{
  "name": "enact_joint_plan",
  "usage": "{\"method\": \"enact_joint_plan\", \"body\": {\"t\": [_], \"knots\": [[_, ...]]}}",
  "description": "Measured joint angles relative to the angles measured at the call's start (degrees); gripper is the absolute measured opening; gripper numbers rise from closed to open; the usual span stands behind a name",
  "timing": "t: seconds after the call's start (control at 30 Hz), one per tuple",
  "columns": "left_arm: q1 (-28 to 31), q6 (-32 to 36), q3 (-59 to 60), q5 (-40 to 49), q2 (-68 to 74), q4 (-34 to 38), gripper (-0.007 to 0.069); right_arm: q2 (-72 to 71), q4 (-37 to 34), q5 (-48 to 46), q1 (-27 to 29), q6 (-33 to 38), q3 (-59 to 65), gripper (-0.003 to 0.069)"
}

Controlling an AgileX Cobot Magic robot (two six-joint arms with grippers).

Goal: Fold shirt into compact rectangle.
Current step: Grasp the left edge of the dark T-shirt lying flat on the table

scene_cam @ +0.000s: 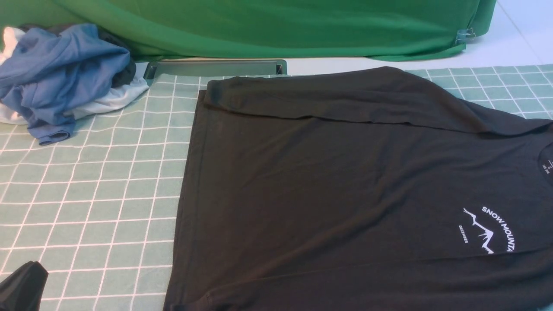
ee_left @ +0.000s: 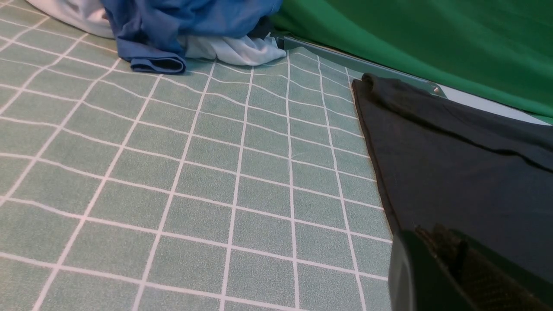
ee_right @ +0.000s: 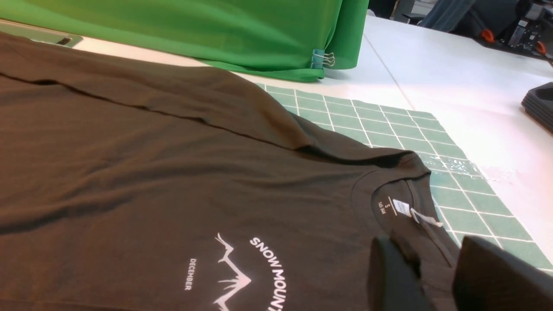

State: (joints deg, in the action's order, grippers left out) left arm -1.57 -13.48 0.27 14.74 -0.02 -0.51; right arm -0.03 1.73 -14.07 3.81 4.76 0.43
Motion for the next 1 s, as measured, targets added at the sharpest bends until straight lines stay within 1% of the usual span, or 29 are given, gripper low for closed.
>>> {"method": "enact_joint_plan", "body": {"t": [0.2,0.5,0.97,1.0], "knots": [[0.0,0.0,0.0,0.0,0.0,0.0,0.0018,0.0,0.0,0.0,0.0,0.0,0.0,0.0240],[0.0,0.0,0.0,0.0,0.0,-2.4,0.0018,0.0,0.0,0.0,0.0,0.0,0.0,0.0240],[0.0,0.0,0.0,0.0,0.0,-2.7,0.0018,0.0,0.0,0.0,0.0,0.0,0.0,0.0240],[0.0,0.0,0.0,0.0,0.0,-2.7,0.0018,0.0,0.1,0.5,0.0,0.8,0.0,0.0240]]}}
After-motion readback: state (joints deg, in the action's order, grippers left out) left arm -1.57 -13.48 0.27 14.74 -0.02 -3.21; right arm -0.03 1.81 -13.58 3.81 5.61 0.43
